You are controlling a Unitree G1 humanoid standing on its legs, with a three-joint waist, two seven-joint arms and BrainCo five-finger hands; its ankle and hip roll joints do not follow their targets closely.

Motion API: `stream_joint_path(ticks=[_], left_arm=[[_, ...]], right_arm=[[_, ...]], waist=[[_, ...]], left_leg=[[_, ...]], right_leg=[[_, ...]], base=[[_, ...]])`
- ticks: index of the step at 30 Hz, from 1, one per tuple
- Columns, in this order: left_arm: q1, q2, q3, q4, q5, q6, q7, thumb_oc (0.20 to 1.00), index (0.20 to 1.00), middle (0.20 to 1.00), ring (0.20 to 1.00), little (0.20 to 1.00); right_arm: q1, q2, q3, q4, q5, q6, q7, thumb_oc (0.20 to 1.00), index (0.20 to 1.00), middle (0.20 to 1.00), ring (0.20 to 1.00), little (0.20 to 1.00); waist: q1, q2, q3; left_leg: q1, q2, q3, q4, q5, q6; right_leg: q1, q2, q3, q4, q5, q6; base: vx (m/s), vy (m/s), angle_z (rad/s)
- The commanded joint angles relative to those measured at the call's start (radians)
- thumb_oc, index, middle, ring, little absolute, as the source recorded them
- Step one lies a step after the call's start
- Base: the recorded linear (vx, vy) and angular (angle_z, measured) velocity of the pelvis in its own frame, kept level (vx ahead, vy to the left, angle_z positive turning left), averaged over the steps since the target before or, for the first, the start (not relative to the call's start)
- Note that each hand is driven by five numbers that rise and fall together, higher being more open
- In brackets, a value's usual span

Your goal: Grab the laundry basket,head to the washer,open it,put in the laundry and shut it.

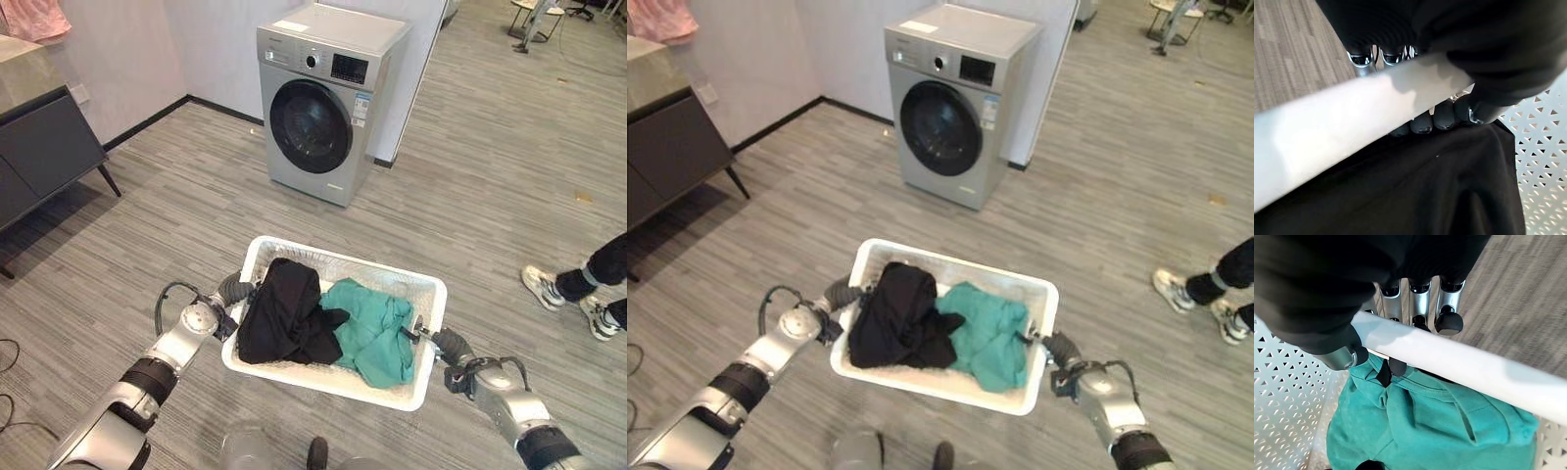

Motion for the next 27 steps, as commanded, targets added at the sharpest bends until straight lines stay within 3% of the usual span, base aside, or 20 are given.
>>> stream_joint_path(ticks=[1, 4, 6, 10, 12, 15, 17, 19, 21, 22, 23, 24, 27], left_arm=[[-0.143, 0.027, 0.042, 0.042, -0.041, -0.056, 0.052, 0.200, 0.200, 0.200, 0.200, 0.200], [-0.149, 0.037, 0.036, 0.052, -0.047, -0.057, 0.053, 0.200, 0.200, 0.200, 0.200, 0.200], [-0.141, 0.051, 0.037, 0.056, -0.058, -0.063, 0.051, 0.200, 0.200, 0.200, 0.200, 0.200], [-0.112, 0.060, 0.052, 0.041, -0.069, -0.069, 0.056, 0.200, 0.200, 0.200, 0.200, 0.200], [-0.087, 0.060, 0.054, 0.033, -0.067, -0.075, 0.052, 0.200, 0.200, 0.200, 0.200, 0.200], [-0.055, 0.068, 0.053, 0.030, -0.058, -0.070, 0.046, 0.200, 0.200, 0.200, 0.200, 0.200], [-0.037, 0.072, 0.057, 0.021, -0.047, -0.065, 0.043, 0.200, 0.200, 0.200, 0.200, 0.200], [-0.018, 0.076, 0.073, 0.015, -0.041, -0.058, 0.041, 0.200, 0.200, 0.200, 0.200, 0.200], [-0.018, 0.076, 0.074, 0.015, -0.041, -0.058, 0.041, 0.200, 0.200, 0.200, 0.200, 0.200], [-0.006, 0.085, 0.079, -0.002, -0.039, -0.054, 0.029, 0.200, 0.200, 0.200, 0.200, 0.200], [-0.005, 0.091, 0.076, -0.004, -0.047, -0.059, 0.026, 0.200, 0.200, 0.200, 0.200, 0.200], [-0.004, 0.091, 0.076, -0.004, -0.047, -0.059, 0.026, 0.200, 0.200, 0.200, 0.200, 0.200], [-0.005, 0.090, 0.076, 0.012, -0.049, -0.061, 0.031, 0.200, 0.200, 0.200, 0.200, 0.200]], right_arm=[[-0.030, -0.081, -0.030, -0.084, 0.037, -0.107, 0.035, 0.200, 0.200, 0.200, 0.200, 0.200], [-0.046, -0.068, -0.025, -0.070, 0.042, -0.114, 0.032, 0.200, 0.200, 0.200, 0.200, 0.200], [-0.078, -0.050, -0.004, -0.043, 0.039, -0.121, 0.034, 0.200, 0.200, 0.200, 0.200, 0.200], [-0.078, -0.037, -0.009, -0.039, 0.029, -0.117, 0.035, 0.200, 0.200, 0.200, 0.200, 0.200], [-0.048, -0.024, -0.037, -0.056, 0.032, -0.124, 0.034, 0.200, 0.200, 0.200, 0.200, 0.200], [-0.026, -0.003, -0.055, -0.052, 0.019, -0.134, 0.031, 0.200, 0.200, 0.200, 0.200, 0.200], [-0.018, 0.012, -0.072, -0.052, 0.015, -0.140, 0.021, 0.200, 0.200, 0.200, 0.200, 0.200], [-0.013, 0.024, -0.087, -0.051, 0.011, -0.144, 0.022, 0.200, 0.200, 0.200, 0.200, 0.200], [-0.014, 0.024, -0.086, -0.051, 0.011, -0.144, 0.022, 0.200, 0.200, 0.200, 0.200, 0.200], [-0.010, 0.032, -0.098, -0.043, 0.012, -0.141, 0.027, 0.200, 0.200, 0.200, 0.200, 0.200], [-0.014, 0.027, -0.095, -0.038, 0.008, -0.140, 0.028, 0.200, 0.200, 0.200, 0.200, 0.200], [-0.014, 0.027, -0.094, -0.038, 0.008, -0.140, 0.028, 0.200, 0.200, 0.200, 0.200, 0.200], [-0.018, 0.029, -0.093, -0.017, 0.011, -0.142, 0.025, 0.200, 0.200, 0.200, 0.200, 0.200]], waist=[[0.047, 0.051, -0.044], [0.060, 0.053, -0.041], [0.086, 0.059, -0.041], [0.094, 0.067, -0.063], [0.096, 0.053, -0.087], [0.088, 0.037, -0.098], [0.067, 0.047, -0.085], [0.054, 0.068, -0.073], [0.055, 0.065, -0.071], [0.042, 0.087, -0.076], [0.031, 0.095, -0.076], [0.029, 0.097, -0.075], [0.021, 0.098, -0.070]], left_leg=[[0.106, -0.004, -0.032, -0.368, 0.220, -0.008], [0.082, -0.012, -0.076, -0.431, 0.228, -0.014], [0.059, 0.000, -0.160, -0.435, 0.249, -0.030], [0.061, 0.016, -0.114, -0.350, 0.263, -0.015], [0.061, -0.022, -0.095, -0.290, 0.225, 0.010], [0.109, -0.090, -0.070, -0.275, 0.165, 0.066], [0.137, -0.114, -0.073, -0.271, 0.127, 0.100], [0.183, -0.119, -0.067, -0.274, 0.091, 0.126], [0.184, -0.122, -0.065, -0.273, 0.090, 0.127], [0.248, -0.122, -0.046, -0.302, 0.052, 0.134], [0.274, -0.120, -0.041, -0.312, 0.038, 0.129], [0.277, -0.118, -0.042, -0.312, 0.037, 0.127], [0.303, -0.120, -0.049, -0.319, 0.020, 0.114]], right_leg=[[-0.021, -0.051, -0.131, 0.065, -0.070, 0.178], [0.010, -0.044, -0.121, 0.084, -0.104, 0.178], [0.044, -0.046, -0.077, 0.134, -0.156, 0.170], [0.081, -0.084, -0.060, 0.180, -0.192, 0.201], [0.086, -0.140, -0.059, 0.230, -0.146, 0.233], [0.014, -0.217, -0.037, 0.422, 0.027, 0.271], [-0.058, -0.234, -0.003, 0.577, 0.126, 0.272], [-0.142, -0.270, -0.010, 0.679, 0.150, 0.279], [-0.145, -0.274, -0.007, 0.685, 0.146, 0.280], [-0.196, -0.335, -0.129, 0.602, 0.067, 0.258], [-0.210, -0.326, -0.175, 0.499, 0.019, 0.255], [-0.204, -0.323, -0.178, 0.494, 0.020, 0.254], [-0.229, -0.296, -0.171, 0.321, 0.020, 0.265]], base=[[0.53, 0.155, -0.12], [0.31, 0.085, -0.07], [0.51, 0.192, -0.50], [0.44, 0.272, -0.39], [0.46, 0.354, -0.19], [0.37, 0.365, -0.06], [0.25, 0.323, 0.10], [0.18, 0.235, 0.23], [0.17, 0.133, 0.20], [0.41, 0.185, 0.13], [0.41, 0.181, -0.01], [0.21, 0.006, -0.21], [0.15, -0.060, -0.06]])
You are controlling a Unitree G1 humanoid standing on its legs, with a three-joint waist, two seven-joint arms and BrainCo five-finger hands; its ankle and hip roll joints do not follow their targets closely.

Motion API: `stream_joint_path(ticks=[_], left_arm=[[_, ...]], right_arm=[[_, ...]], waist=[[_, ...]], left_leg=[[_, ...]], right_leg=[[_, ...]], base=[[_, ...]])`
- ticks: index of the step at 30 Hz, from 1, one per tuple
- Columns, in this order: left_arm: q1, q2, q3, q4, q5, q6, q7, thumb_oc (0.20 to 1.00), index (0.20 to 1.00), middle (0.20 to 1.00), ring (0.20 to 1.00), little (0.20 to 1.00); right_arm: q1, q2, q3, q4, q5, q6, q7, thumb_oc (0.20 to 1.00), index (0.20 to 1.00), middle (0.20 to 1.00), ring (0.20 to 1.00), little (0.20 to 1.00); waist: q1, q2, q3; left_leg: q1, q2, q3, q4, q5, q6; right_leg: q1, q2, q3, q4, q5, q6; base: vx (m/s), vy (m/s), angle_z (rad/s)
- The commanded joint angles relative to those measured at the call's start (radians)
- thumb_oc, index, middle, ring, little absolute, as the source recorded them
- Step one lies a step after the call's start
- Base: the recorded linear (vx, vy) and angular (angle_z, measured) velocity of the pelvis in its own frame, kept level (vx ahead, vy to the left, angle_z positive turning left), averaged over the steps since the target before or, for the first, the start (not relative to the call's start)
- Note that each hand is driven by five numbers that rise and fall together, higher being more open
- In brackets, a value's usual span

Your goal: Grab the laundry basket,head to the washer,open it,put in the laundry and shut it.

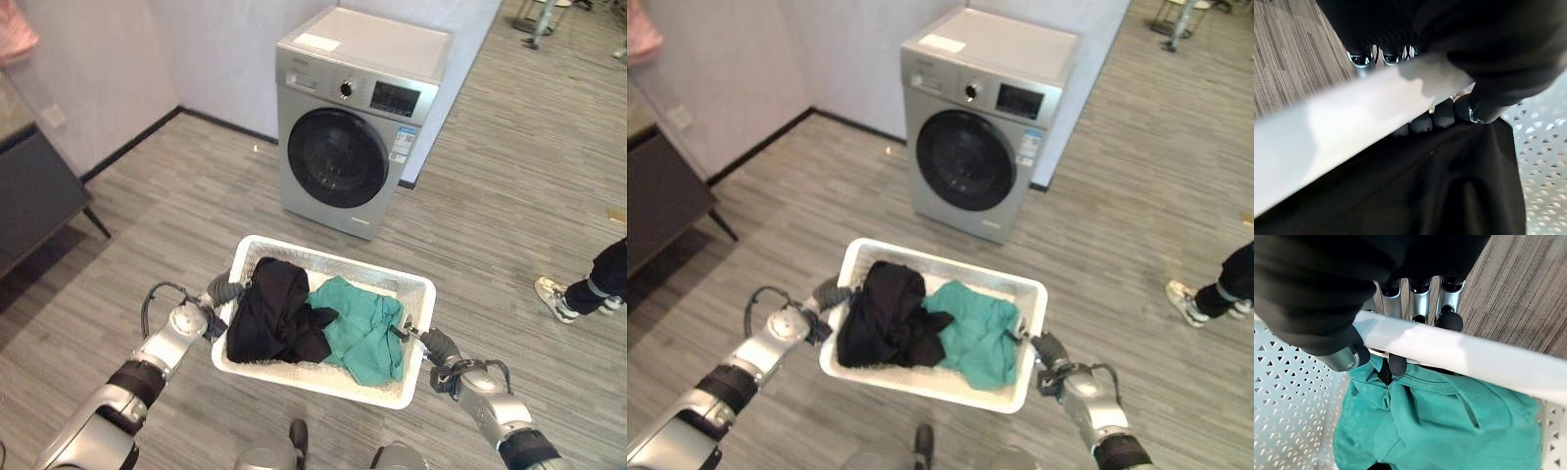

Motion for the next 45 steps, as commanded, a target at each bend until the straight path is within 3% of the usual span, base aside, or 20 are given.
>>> stream_joint_path(ticks=[1, 2, 3, 6, 11, 14, 19, 25, 26, 33, 39, 45], left_arm=[[-0.049, 0.040, 0.080, 0.027, -0.037, -0.049, 0.035, 0.200, 0.200, 0.200, 0.200, 0.200], [-0.050, 0.039, 0.087, 0.030, -0.033, -0.050, 0.038, 0.200, 0.200, 0.200, 0.200, 0.200], [-0.059, 0.027, 0.096, 0.040, -0.020, -0.053, 0.045, 0.200, 0.200, 0.200, 0.200, 0.200], [-0.059, 0.015, 0.104, 0.040, -0.003, -0.054, 0.043, 0.200, 0.200, 0.200, 0.200, 0.200], [-0.031, -0.011, 0.126, 0.024, -0.010, -0.061, 0.041, 0.200, 0.200, 0.200, 0.200, 0.200], [-0.027, -0.019, 0.130, 0.023, -0.012, -0.060, 0.043, 0.200, 0.200, 0.200, 0.200, 0.200], [-0.022, -0.033, 0.138, 0.027, -0.008, -0.059, 0.046, 0.200, 0.200, 0.200, 0.200, 0.200], [-0.020, -0.038, 0.142, 0.039, -0.005, -0.060, 0.051, 0.200, 0.200, 0.200, 0.200, 0.200], [0.174, -0.244, 0.181, 0.184, 0.136, -0.081, 0.126, 0.200, 0.200, 0.200, 0.200, 0.200], [0.174, -0.240, 0.194, 0.196, 0.136, -0.083, 0.126, 0.200, 0.200, 0.200, 0.200, 0.200], [0.195, -0.217, 0.233, 0.138, 0.135, -0.088, 0.125, 0.200, 0.200, 0.200, 0.200, 0.200], [0.216, -0.169, 0.272, 0.056, 0.133, -0.100, 0.112, 0.200, 0.200, 0.200, 0.200, 0.200]], right_arm=[[-0.041, -0.060, -0.065, -0.031, 0.037, -0.116, 0.036, 0.200, 0.200, 0.200, 0.200, 0.200], [-0.037, -0.058, -0.070, -0.031, 0.035, -0.118, 0.036, 0.200, 0.200, 0.200, 0.200, 0.200], [-0.021, -0.057, -0.088, -0.033, 0.027, -0.120, 0.034, 0.200, 0.200, 0.200, 0.200, 0.200], [-0.004, -0.058, -0.102, -0.037, 0.019, -0.121, 0.037, 0.200, 0.200, 0.200, 0.200, 0.200], [0.028, -0.058, -0.098, -0.033, 0.007, -0.123, 0.044, 0.200, 0.200, 0.200, 0.200, 0.200], [0.040, -0.058, -0.098, -0.032, 0.008, -0.125, 0.044, 0.200, 0.200, 0.200, 0.200, 0.200], [0.059, -0.069, -0.110, -0.033, -0.007, -0.129, 0.043, 0.200, 0.200, 0.200, 0.200, 0.200], [0.064, -0.065, -0.103, -0.014, -0.007, -0.130, 0.041, 0.200, 0.200, 0.200, 0.200, 0.200], [-0.039, 0.018, 0.024, 0.399, -0.309, -0.105, -0.045, 0.200, 0.200, 0.200, 0.200, 0.200], [-0.037, 0.007, 0.023, 0.368, -0.326, -0.109, -0.051, 0.200, 0.200, 0.200, 0.200, 0.200], [-0.053, -0.033, -0.010, 0.209, -0.323, -0.117, -0.061, 0.200, 0.200, 0.200, 0.200, 0.200], [-0.083, -0.115, -0.067, 0.052, -0.338, -0.110, -0.056, 0.200, 0.200, 0.200, 0.200, 0.200]], waist=[[0.013, 0.009, -0.071], [0.009, 0.007, -0.070], [-0.001, -0.004, -0.060], [-0.001, -0.013, -0.060], [0.028, -0.030, -0.102], [0.032, -0.030, -0.110], [0.035, -0.031, -0.117], [0.036, -0.027, -0.123], [-0.068, 0.075, -0.151], [-0.066, 0.074, -0.149], [-0.062, 0.066, -0.133], [-0.057, 0.046, -0.107]], left_leg=[[-0.036, 0.112, -0.028, 0.018, -0.038, -0.093], [-0.034, 0.109, -0.034, 0.015, -0.039, -0.097], [-0.029, 0.101, -0.051, 0.026, -0.053, -0.101], [-0.018, 0.099, -0.061, 0.033, -0.069, -0.103], [0.008, 0.138, -0.079, -0.003, -0.054, -0.140], [0.014, 0.151, -0.090, -0.033, -0.036, -0.153], [0.016, 0.178, -0.107, -0.084, -0.004, -0.178], [0.031, 0.189, -0.107, -0.096, 0.001, -0.183], [-0.003, 0.206, 0.189, -0.104, -0.002, -0.203], [0.001, 0.210, 0.189, -0.104, -0.001, -0.207], [-0.006, 0.198, 0.198, -0.104, 0.012, -0.195], [-0.060, 0.160, 0.182, 0.032, -0.069, -0.169]], right_leg=[[0.066, 0.067, 0.039, -0.236, 0.166, 0.015], [0.057, 0.072, 0.067, -0.276, 0.186, 0.022], [0.043, 0.083, 0.139, -0.319, 0.225, 0.037], [0.054, 0.091, 0.171, -0.353, 0.227, 0.038], [0.160, 0.115, 0.083, -0.473, 0.225, 0.029], [0.184, 0.130, 0.063, -0.510, 0.223, 0.025], [0.187, 0.155, 0.043, -0.512, 0.188, 0.015], [0.203, 0.172, 0.046, -0.512, 0.171, 0.006], [0.184, 0.152, -0.023, -0.512, 0.123, 0.004], [0.187, 0.156, -0.024, -0.512, 0.121, 0.005], [0.174, 0.144, -0.027, -0.512, 0.142, 0.005], [0.184, 0.091, -0.012, -0.512, 0.170, 0.018]], base=[[0.14, -0.096, 0.09], [0.18, -0.141, 0.02], [0.11, -0.103, 0.08], [0.12, -0.107, 0.32], [0.14, -0.164, 0.14], [0.06, -0.123, 0.12], [0.01, -0.092, 0.18], [0.01, -0.019, 0.04], [0.00, 0.000, 0.00], [-0.01, -0.001, 0.01], [-0.02, 0.042, 0.05], [0.00, 0.141, -0.02]])
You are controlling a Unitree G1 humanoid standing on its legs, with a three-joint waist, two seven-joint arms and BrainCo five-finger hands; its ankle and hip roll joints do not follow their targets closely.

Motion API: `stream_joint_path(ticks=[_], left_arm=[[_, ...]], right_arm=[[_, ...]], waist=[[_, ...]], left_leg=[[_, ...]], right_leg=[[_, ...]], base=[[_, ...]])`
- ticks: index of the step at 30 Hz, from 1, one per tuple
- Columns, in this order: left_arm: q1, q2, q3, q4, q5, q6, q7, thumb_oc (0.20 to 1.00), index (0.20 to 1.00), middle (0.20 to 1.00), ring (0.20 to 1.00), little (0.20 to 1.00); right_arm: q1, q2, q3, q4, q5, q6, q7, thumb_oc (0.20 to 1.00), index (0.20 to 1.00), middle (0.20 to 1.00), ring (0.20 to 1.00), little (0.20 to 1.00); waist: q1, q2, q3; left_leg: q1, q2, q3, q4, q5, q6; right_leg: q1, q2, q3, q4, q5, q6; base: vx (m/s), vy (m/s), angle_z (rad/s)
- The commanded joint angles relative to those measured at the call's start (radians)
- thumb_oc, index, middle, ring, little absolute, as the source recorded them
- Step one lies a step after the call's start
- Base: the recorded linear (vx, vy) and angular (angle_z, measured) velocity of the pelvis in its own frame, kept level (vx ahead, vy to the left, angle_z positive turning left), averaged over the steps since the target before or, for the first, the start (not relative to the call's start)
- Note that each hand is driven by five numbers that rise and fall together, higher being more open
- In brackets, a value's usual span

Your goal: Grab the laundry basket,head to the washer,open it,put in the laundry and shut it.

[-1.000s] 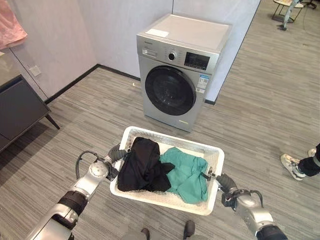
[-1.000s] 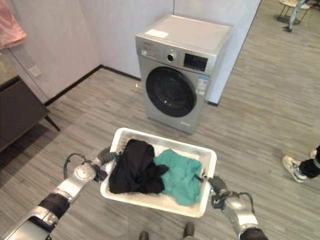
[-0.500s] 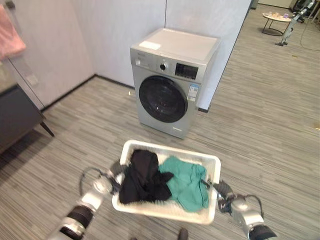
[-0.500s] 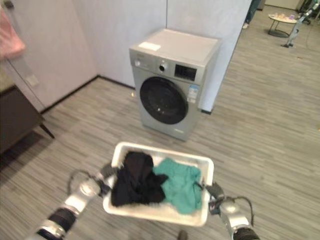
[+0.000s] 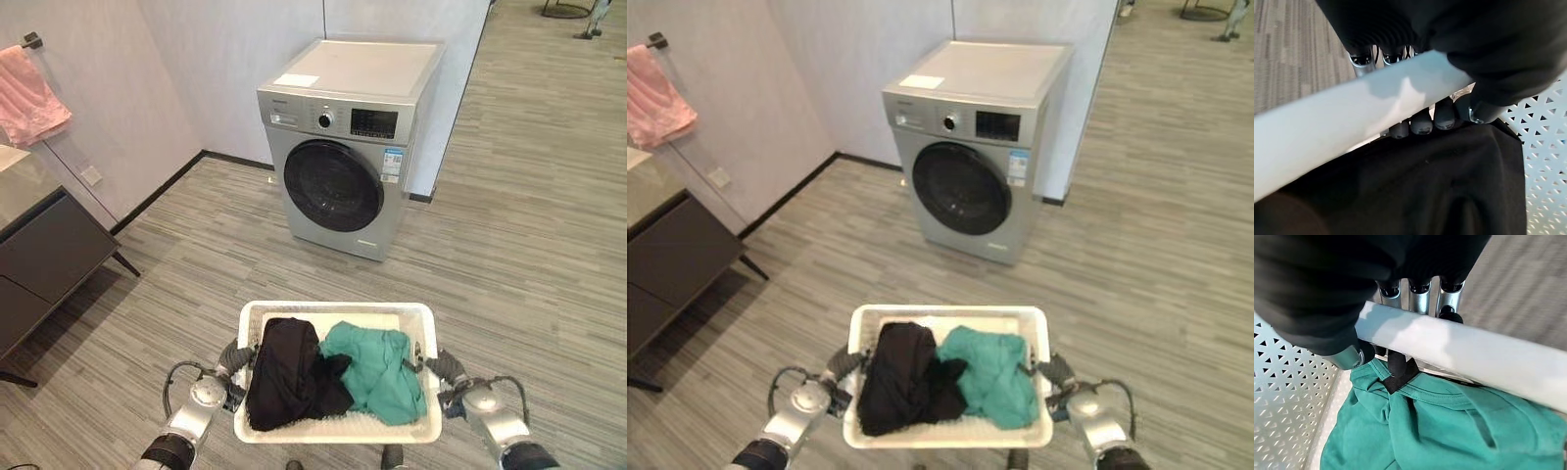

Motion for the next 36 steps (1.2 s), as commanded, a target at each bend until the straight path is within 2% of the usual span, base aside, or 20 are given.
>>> stream_joint_path(ticks=[1, 3, 5, 7, 9, 12, 13, 16, 20, 22, 23, 24, 26, 27, 28, 29, 33, 34, 35, 36], left_arm=[[-0.097, 0.117, 0.080, -0.004, 0.002, -0.060, 0.029, 0.200, 0.200, 0.200, 0.200, 0.200], [-0.110, 0.142, 0.092, -0.036, 0.014, -0.059, 0.028, 0.200, 0.200, 0.200, 0.200, 0.200], [-0.121, 0.162, 0.093, -0.074, 0.024, -0.052, 0.022, 0.200, 0.200, 0.200, 0.200, 0.200], [-0.133, 0.183, 0.109, -0.101, 0.029, -0.041, 0.030, 0.200, 0.200, 0.200, 0.200, 0.200], [-0.142, 0.192, 0.115, -0.106, 0.013, -0.042, 0.034, 0.200, 0.200, 0.200, 0.200, 0.200], [-0.143, 0.193, 0.127, -0.109, -0.002, -0.043, 0.034, 0.200, 0.200, 0.200, 0.200, 0.200], [-0.147, 0.189, 0.124, -0.103, -0.006, -0.041, 0.036, 0.200, 0.200, 0.200, 0.200, 0.200], [-0.164, 0.173, 0.112, -0.069, 0.003, -0.036, 0.037, 0.200, 0.200, 0.200, 0.200, 0.200], [-0.201, 0.129, 0.071, -0.020, 0.028, -0.029, 0.035, 0.200, 0.200, 0.200, 0.200, 0.200], [-0.211, 0.111, 0.045, 0.004, 0.031, -0.026, 0.035, 0.200, 0.200, 0.200, 0.200, 0.200], [-0.211, 0.104, 0.040, 0.011, 0.033, -0.026, 0.036, 0.200, 0.200, 0.200, 0.200, 0.200], [-0.216, 0.099, 0.028, 0.025, 0.033, -0.025, 0.035, 0.200, 0.200, 0.200, 0.200, 0.200], [-0.224, 0.095, 0.016, 0.053, 0.020, -0.026, 0.034, 0.200, 0.200, 0.200, 0.200, 0.200], [-0.211, 0.095, 0.024, 0.045, 0.012, -0.023, 0.036, 0.200, 0.200, 0.200, 0.200, 0.200], [-0.197, 0.096, 0.030, 0.048, 0.004, -0.023, 0.044, 0.200, 0.200, 0.200, 0.200, 0.200], [-0.192, 0.097, 0.033, 0.056, -0.004, -0.027, 0.051, 0.200, 0.200, 0.200, 0.200, 0.200], [-0.185, 0.103, 0.039, 0.058, -0.018, -0.027, 0.053, 0.200, 0.200, 0.200, 0.200, 0.200], [-0.165, 0.106, 0.058, 0.053, -0.027, -0.029, 0.057, 0.200, 0.200, 0.200, 0.200, 0.200], [-0.141, 0.112, 0.078, 0.035, -0.033, -0.034, 0.058, 0.200, 0.200, 0.200, 0.200, 0.200], [-0.128, 0.116, 0.090, 0.026, -0.037, -0.036, 0.060, 0.200, 0.200, 0.200, 0.200, 0.200]], right_arm=[[-0.066, -0.096, -0.094, -0.059, -0.021, -0.047, 0.002, 0.200, 0.200, 0.200, 0.200, 0.200], [-0.054, -0.140, -0.143, -0.108, -0.029, -0.045, 0.007, 0.200, 0.200, 0.200, 0.200, 0.200], [-0.046, -0.164, -0.179, -0.151, -0.025, -0.045, 0.010, 0.200, 0.200, 0.200, 0.200, 0.200], [-0.043, -0.180, -0.202, -0.186, -0.029, -0.042, 0.009, 0.200, 0.200, 0.200, 0.200, 0.200], [-0.060, -0.185, -0.193, -0.180, -0.028, -0.049, 0.013, 0.200, 0.200, 0.200, 0.200, 0.200], [-0.053, -0.169, -0.189, -0.162, -0.027, -0.046, 0.009, 0.200, 0.200, 0.200, 0.200, 0.200], [-0.052, -0.149, -0.176, -0.149, -0.022, -0.049, 0.005, 0.200, 0.200, 0.200, 0.200, 0.200], [-0.023, -0.099, -0.150, -0.126, -0.020, -0.051, 0.006, 0.200, 0.200, 0.200, 0.200, 0.200], [0.049, -0.061, -0.161, -0.121, 0.001, -0.053, 0.007, 0.200, 0.200, 0.200, 0.200, 0.200], [0.086, -0.051, -0.164, -0.118, 0.012, -0.054, 0.006, 0.200, 0.200, 0.200, 0.200, 0.200], [0.092, -0.050, -0.164, -0.114, 0.014, -0.055, 0.002, 0.200, 0.200, 0.200, 0.200, 0.200], [0.100, -0.050, -0.166, -0.106, 0.022, -0.055, -0.005, 0.200, 0.200, 0.200, 0.200, 0.200], [0.097, -0.044, -0.159, -0.069, 0.050, -0.058, -0.021, 0.200, 0.200, 0.200, 0.200, 0.200], [0.098, -0.045, -0.158, -0.075, 0.054, -0.058, -0.026, 0.200, 0.200, 0.200, 0.200, 0.200], [0.095, -0.046, -0.143, -0.075, 0.053, -0.058, -0.027, 0.200, 0.200, 0.200, 0.200, 0.200], [0.090, -0.046, -0.132, -0.071, 0.055, -0.059, -0.027, 0.200, 0.200, 0.200, 0.200, 0.200], [0.088, -0.045, -0.123, -0.066, 0.058, -0.054, -0.024, 0.200, 0.200, 0.200, 0.200, 0.200], [0.102, -0.046, -0.120, -0.070, 0.058, -0.056, -0.018, 0.200, 0.200, 0.200, 0.200, 0.200], [0.107, -0.046, -0.121, -0.070, 0.052, -0.058, -0.018, 0.200, 0.200, 0.200, 0.200, 0.200], [0.106, -0.043, -0.119, -0.070, 0.047, -0.060, -0.012, 0.200, 0.200, 0.200, 0.200, 0.200]], waist=[[0.000, -0.079, 0.007], [-0.004, -0.077, 0.003], [-0.007, -0.068, 0.007], [-0.017, -0.066, 0.028], [-0.024, -0.061, 0.050], [-0.046, -0.071, 0.068], [-0.047, -0.072, 0.063], [-0.071, -0.089, 0.055], [-0.105, -0.098, 0.033], [-0.116, -0.092, 0.005], [-0.121, -0.086, -0.008], [-0.131, -0.077, -0.017], [-0.143, -0.078, -0.022], [-0.130, -0.083, -0.013], [-0.111, -0.082, -0.004], [-0.101, -0.099, 0.009], [-0.089, -0.108, 0.018], [-0.071, -0.123, 0.034], [-0.040, -0.148, 0.048], [-0.031, -0.145, 0.047]], left_leg=[[-0.098, -0.020, 0.075, 0.143, -0.085, 0.025], [-0.092, -0.047, 0.058, 0.149, -0.107, 0.051], [-0.079, -0.070, 0.033, 0.146, -0.112, 0.080], [-0.051, -0.093, 0.015, 0.136, -0.125, 0.113], [-0.017, -0.104, 0.024, 0.115, -0.133, 0.127], [0.039, -0.123, 0.013, 0.072, -0.140, 0.129], [0.068, -0.134, -0.005, 0.054, -0.164, 0.127], [0.105, -0.155, -0.018, 0.053, -0.202, 0.123], [0.148, -0.175, -0.055, 0.090, -0.266, 0.123], [0.174, -0.164, -0.063, 0.131, -0.306, 0.110], [0.177, -0.148, -0.055, 0.172, -0.296, 0.088], [0.163, -0.119, -0.043, 0.244, -0.262, 0.048], [0.045, 0.000, -0.004, 0.574, -0.111, -0.047], [0.000, 0.020, -0.004, 0.680, -0.068, -0.051], [-0.037, 0.017, -0.027, 0.782, -0.035, -0.060], [-0.082, 0.005, -0.036, 0.838, -0.008, -0.047], [-0.117, 0.012, -0.046, 0.857, -0.012, -0.036], [-0.189, 0.081, -0.073, 0.760, -0.076, -0.013], [-0.227, 0.089, -0.082, 0.582, -0.073, 0.013], [-0.210, 0.093, -0.113, 0.430, -0.052, 0.010]], right_leg=[[0.067, -0.122, -0.047, 0.011, -0.082, 0.088], [0.067, -0.153, -0.045, 0.067, -0.096, 0.093], [0.029, -0.177, -0.021, 0.221, -0.127, 0.073], [-0.058, -0.191, 0.026, 0.415, -0.122, 0.067], [-0.150, -0.182, 0.015, 0.517, -0.099, 0.068], [-0.232, -0.090, -0.006, 0.413, -0.094, 0.064], [-0.241, -0.066, -0.025, 0.363, -0.097, 0.081], [-0.260, 0.004, -0.074, 0.181, -0.050, 0.091], [-0.274, 0.034, -0.054, 0.117, -0.013, 0.096], [-0.227, 0.032, -0.087, 0.126, -0.027, 0.073], [-0.205, 0.041, -0.101, 0.132, -0.039, 0.059], [-0.178, 0.056, -0.107, 0.138, -0.052, 0.042], [-0.110, 0.087, -0.112, 0.128, -0.076, -0.009], [-0.078, 0.098, -0.109, 0.119, -0.092, -0.028], [-0.046, 0.118, -0.093, 0.112, -0.110, -0.054], [-0.031, 0.109, -0.086, 0.105, -0.109, -0.074], [-0.012, 0.111, -0.062, 0.101, -0.119, -0.081], [0.038, 0.097, -0.015, 0.090, -0.153, -0.062], [0.057, 0.076, 0.023, 0.085, -0.158, -0.055], [0.058, 0.075, 0.050, 0.097, -0.168, -0.052]], base=[[0.05, 0.205, 0.02], [0.10, 0.268, 0.06], [0.11, 0.300, 0.22], [0.11, 0.286, 0.44], [0.10, 0.216, 0.11], [0.20, 0.084, -0.39], [0.32, 0.086, -0.13], [0.29, 0.048, 0.11], [0.34, 0.043, 0.25], [0.40, -0.038, 0.77], [0.41, -0.094, 0.96], [0.40, -0.177, 1.03], [0.37, -0.268, 0.81], [0.29, -0.218, 0.58], [0.14, -0.118, 0.24], [0.14, -0.078, -0.55], [0.09, 0.002, -0.92], [0.33, 0.181, -0.38], [0.40, 0.261, -0.06], [0.21, 0.271, -0.48]])
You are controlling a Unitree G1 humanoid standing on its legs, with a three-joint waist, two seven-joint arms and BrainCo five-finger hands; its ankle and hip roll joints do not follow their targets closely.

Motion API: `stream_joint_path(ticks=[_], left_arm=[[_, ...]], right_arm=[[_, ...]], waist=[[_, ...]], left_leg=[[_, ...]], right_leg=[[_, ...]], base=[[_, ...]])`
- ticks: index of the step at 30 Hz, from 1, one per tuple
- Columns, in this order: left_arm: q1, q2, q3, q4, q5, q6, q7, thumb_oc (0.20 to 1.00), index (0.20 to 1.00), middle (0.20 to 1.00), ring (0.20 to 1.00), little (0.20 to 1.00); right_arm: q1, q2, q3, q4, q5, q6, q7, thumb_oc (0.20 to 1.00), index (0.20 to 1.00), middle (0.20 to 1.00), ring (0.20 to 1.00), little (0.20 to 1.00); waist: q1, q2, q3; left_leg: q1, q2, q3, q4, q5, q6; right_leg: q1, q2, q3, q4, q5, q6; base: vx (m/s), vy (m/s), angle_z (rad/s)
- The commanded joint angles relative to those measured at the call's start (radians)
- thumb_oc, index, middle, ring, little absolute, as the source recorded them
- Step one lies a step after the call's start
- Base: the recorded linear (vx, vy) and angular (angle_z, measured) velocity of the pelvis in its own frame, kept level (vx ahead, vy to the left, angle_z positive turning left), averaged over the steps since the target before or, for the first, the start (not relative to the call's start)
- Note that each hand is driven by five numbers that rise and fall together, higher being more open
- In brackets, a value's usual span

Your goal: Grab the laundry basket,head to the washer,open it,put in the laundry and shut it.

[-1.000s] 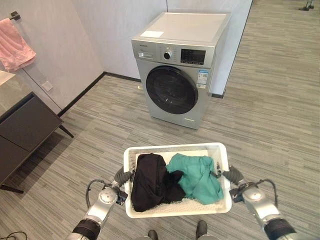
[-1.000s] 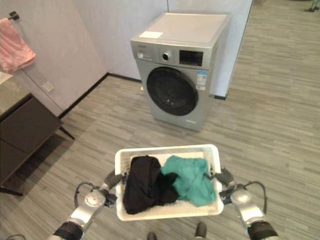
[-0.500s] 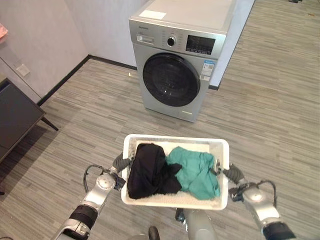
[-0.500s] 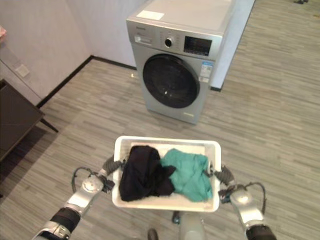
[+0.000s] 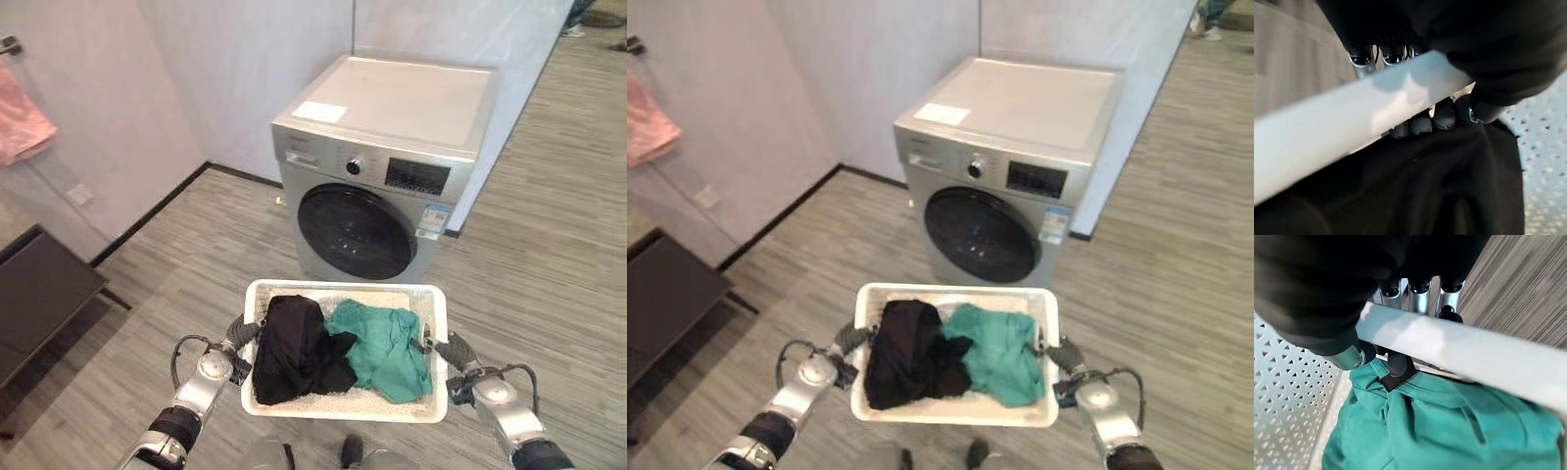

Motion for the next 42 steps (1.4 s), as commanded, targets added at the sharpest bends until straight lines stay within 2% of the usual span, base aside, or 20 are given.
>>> stream_joint_path(ticks=[1, 2, 4, 6, 7, 9, 10, 15, 16, 19, 23, 26, 29, 33, 34, 35, 38, 39, 41, 42], left_arm=[[-0.017, 0.106, 0.119, -0.016, -0.037, -0.047, 0.067, 0.200, 0.200, 0.200, 0.200, 0.200], [-0.008, 0.113, 0.127, -0.013, -0.041, -0.052, 0.074, 0.200, 0.200, 0.200, 0.200, 0.200], [-0.001, 0.115, 0.138, -0.002, -0.054, -0.060, 0.081, 0.200, 0.200, 0.200, 0.200, 0.200], [-0.002, 0.118, 0.140, 0.003, -0.056, -0.062, 0.082, 0.200, 0.200, 0.200, 0.200, 0.200], [0.011, 0.115, 0.148, 0.007, -0.055, -0.068, 0.078, 0.200, 0.200, 0.200, 0.200, 0.200], [0.010, 0.117, 0.145, 0.012, -0.045, -0.068, 0.076, 0.200, 0.200, 0.200, 0.200, 0.200], [0.008, 0.127, 0.144, 0.017, -0.048, -0.076, 0.076, 0.200, 0.200, 0.200, 0.200, 0.200], [0.016, 0.137, 0.147, 0.021, -0.053, -0.086, 0.080, 0.200, 0.200, 0.200, 0.200, 0.200], [0.033, 0.149, 0.169, 0.013, -0.054, -0.086, 0.085, 0.200, 0.200, 0.200, 0.200, 0.200], [0.048, 0.176, 0.194, 0.001, -0.051, -0.084, 0.082, 0.200, 0.200, 0.200, 0.200, 0.200], [0.077, 0.203, 0.230, -0.029, -0.048, -0.075, 0.082, 0.200, 0.200, 0.200, 0.200, 0.200], [0.091, 0.204, 0.252, -0.031, -0.053, -0.078, 0.080, 0.200, 0.200, 0.200, 0.200, 0.200], [0.062, 0.195, 0.255, 0.005, -0.056, -0.078, 0.090, 0.200, 0.200, 0.200, 0.200, 0.200], [0.012, 0.195, 0.233, 0.027, -0.041, -0.080, 0.099, 0.200, 0.200, 0.200, 0.200, 0.200], [-0.013, 0.181, 0.214, 0.036, -0.033, -0.082, 0.108, 0.200, 0.200, 0.200, 0.200, 0.200], [-0.023, 0.174, 0.207, 0.044, -0.033, -0.084, 0.115, 0.200, 0.200, 0.200, 0.200, 0.200], [-0.032, 0.157, 0.213, 0.036, -0.043, -0.090, 0.129, 0.200, 0.200, 0.200, 0.200, 0.200], [-0.044, 0.148, 0.215, 0.017, -0.042, -0.095, 0.158, 0.200, 0.200, 0.200, 0.200, 0.200], [-0.047, 0.140, 0.219, 0.005, -0.048, -0.104, 0.178, 0.200, 0.200, 0.200, 0.200, 0.200], [-0.048, 0.133, 0.222, -0.004, -0.056, -0.108, 0.187, 0.200, 0.200, 0.200, 0.200, 0.200]], right_arm=[[0.026, -0.080, -0.049, -0.002, 0.029, -0.056, 0.005, 0.200, 0.200, 0.200, 0.200, 0.200], [0.019, -0.082, -0.043, 0.013, 0.030, -0.063, 0.006, 0.200, 0.200, 0.200, 0.200, 0.200], [0.013, -0.074, -0.037, 0.033, 0.030, -0.066, 0.010, 0.200, 0.200, 0.200, 0.200, 0.200], [0.010, -0.071, -0.037, 0.045, 0.032, -0.068, 0.010, 0.200, 0.200, 0.200, 0.200, 0.200], [0.019, -0.061, -0.037, 0.047, 0.024, -0.065, 0.023, 0.200, 0.200, 0.200, 0.200, 0.200], [0.029, -0.052, -0.049, 0.048, 0.020, -0.068, 0.025, 0.200, 0.200, 0.200, 0.200, 0.200], [0.031, -0.040, -0.053, 0.040, 0.017, -0.065, 0.031, 0.200, 0.200, 0.200, 0.200, 0.200], [0.034, -0.019, -0.058, 0.039, 0.012, -0.061, 0.036, 0.200, 0.200, 0.200, 0.200, 0.200], [0.016, -0.012, -0.056, 0.044, 0.000, -0.057, 0.038, 0.200, 0.200, 0.200, 0.200, 0.200], [-0.009, -0.010, -0.052, 0.045, -0.013, -0.054, 0.045, 0.200, 0.200, 0.200, 0.200, 0.200], [-0.029, -0.030, -0.063, 0.012, -0.036, -0.049, 0.043, 0.200, 0.200, 0.200, 0.200, 0.200], [-0.051, -0.053, -0.065, 0.001, -0.040, -0.046, 0.039, 0.200, 0.200, 0.200, 0.200, 0.200], [-0.063, -0.051, -0.052, 0.003, -0.038, -0.048, 0.034, 0.200, 0.200, 0.200, 0.200, 0.200], [-0.061, -0.047, -0.049, -0.004, -0.039, -0.052, 0.024, 0.200, 0.200, 0.200, 0.200, 0.200], [-0.037, -0.045, -0.057, -0.023, -0.025, -0.062, 0.019, 0.200, 0.200, 0.200, 0.200, 0.200], [-0.026, -0.045, -0.060, -0.029, -0.017, -0.067, 0.018, 0.200, 0.200, 0.200, 0.200, 0.200], [0.003, -0.051, -0.074, -0.077, -0.018, -0.078, -0.002, 0.200, 0.200, 0.200, 0.200, 0.200], [0.016, -0.053, -0.081, -0.102, -0.022, -0.087, -0.023, 0.200, 0.200, 0.200, 0.200, 0.200], [0.012, -0.051, -0.079, -0.090, -0.026, -0.094, -0.047, 0.200, 0.200, 0.200, 0.200, 0.200], [0.008, -0.051, -0.075, -0.077, -0.037, -0.093, -0.061, 0.200, 0.200, 0.200, 0.200, 0.200]], waist=[[0.066, 0.007, -0.003], [0.080, 0.017, 0.000], [0.084, 0.031, 0.004], [0.085, 0.036, 0.010], [0.082, 0.058, -0.005], [0.078, 0.067, -0.018], [0.078, 0.066, -0.025], [0.080, 0.067, -0.042], [0.086, 0.069, -0.051], [0.096, 0.080, -0.047], [0.094, 0.085, -0.021], [0.086, 0.075, -0.014], [0.084, 0.066, 0.000], [0.073, 0.047, -0.003], [0.062, 0.036, -0.017], [0.058, 0.031, -0.027], [0.056, 0.029, -0.042], [0.062, 0.016, -0.019], [0.063, 0.010, -0.014], [0.065, 0.006, -0.016]], left_leg=[[0.128, 0.061, -0.048, -0.545, 0.107, 0.012], [0.113, 0.086, -0.101, -0.622, 0.176, -0.012], [0.085, 0.116, -0.181, -0.779, 0.255, -0.036], [0.086, 0.117, -0.189, -0.796, 0.266, -0.044], [0.119, 0.124, -0.168, -0.818, 0.269, -0.060], [0.117, 0.101, -0.155, -0.766, 0.247, -0.058], [0.126, 0.067, -0.145, -0.728, 0.202, -0.043], [0.153, 0.010, -0.100, -0.705, 0.143, -0.004], [0.165, -0.028, -0.071, -0.693, 0.106, 0.028], [0.198, -0.052, -0.019, -0.704, 0.081, 0.062], [0.259, -0.075, 0.032, -0.732, 0.057, 0.094], [0.309, -0.095, 0.060, -0.769, 0.037, 0.096], [0.341, -0.099, 0.081, -0.766, 0.011, 0.088], [0.358, -0.111, 0.061, -0.750, -0.017, 0.083], [0.369, -0.113, 0.032, -0.732, -0.037, 0.081], [0.370, -0.108, 0.024, -0.721, -0.044, 0.076], [0.357, -0.068, 0.005, -0.598, -0.037, 0.041], [0.258, -0.028, -0.025, -0.384, 0.025, 0.006], [0.223, -0.009, -0.032, -0.356, 0.029, 0.000], [0.215, 0.013, -0.022, -0.406, 0.023, 0.001]], right_leg=[[-0.026, -0.033, 0.005, 0.005, -0.036, 0.123], [-0.012, -0.026, 0.026, 0.011, -0.051, 0.125], [0.012, -0.026, 0.076, 0.019, -0.084, 0.129], [0.027, -0.029, 0.093, 0.025, -0.095, 0.132], [0.052, -0.035, 0.107, 0.021, -0.109, 0.147], [0.058, -0.071, 0.115, 0.030, -0.107, 0.161], [0.053, -0.116, 0.133, 0.036, -0.093, 0.185], [0.025, -0.184, 0.167, 0.052, -0.076, 0.225], [-0.010, -0.224, 0.190, 0.076, -0.054, 0.251], [-0.078, -0.244, 0.173, 0.186, -0.031, 0.264], [-0.180, -0.246, 0.089, 0.332, 0.019, 0.268], [-0.242, -0.207, 0.022, 0.201, 0.047, 0.252], [-0.262, -0.200, -0.081, 0.063, 0.103, 0.270], [-0.249, -0.182, -0.035, 0.014, 0.110, 0.274], [-0.231, -0.163, 0.028, 0.034, 0.108, 0.258], [-0.227, -0.154, 0.041, 0.043, 0.103, 0.250], [-0.183, -0.132, 0.003, 0.058, 0.069, 0.221], [-0.136, -0.118, -0.018, 0.044, 0.050, 0.190], [-0.119, -0.106, -0.032, 0.027, 0.038, 0.181], [-0.104, -0.107, -0.044, 0.013, 0.026, 0.181]], base=[[0.23, 0.252, -0.80], [0.21, 0.243, -1.21], [0.26, 0.292, -0.76], [0.23, 0.293, -0.61], [0.29, 0.441, -1.06], [0.27, 0.498, -0.98], [0.18, 0.396, -0.36], [0.10, 0.351, -0.50], [0.07, 0.373, -0.39], [0.05, 0.347, -0.78], [0.04, 0.199, -0.75], [0.12, 0.025, -0.22], [0.18, -0.044, -0.15], [0.18, -0.058, 0.22], [0.23, -0.095, 0.51], [0.35, -0.153, 0.64], [0.24, -0.202, 0.68], [0.09, -0.217, 0.47], [0.05, -0.121, 0.14], [0.07, -0.023, -0.09]])
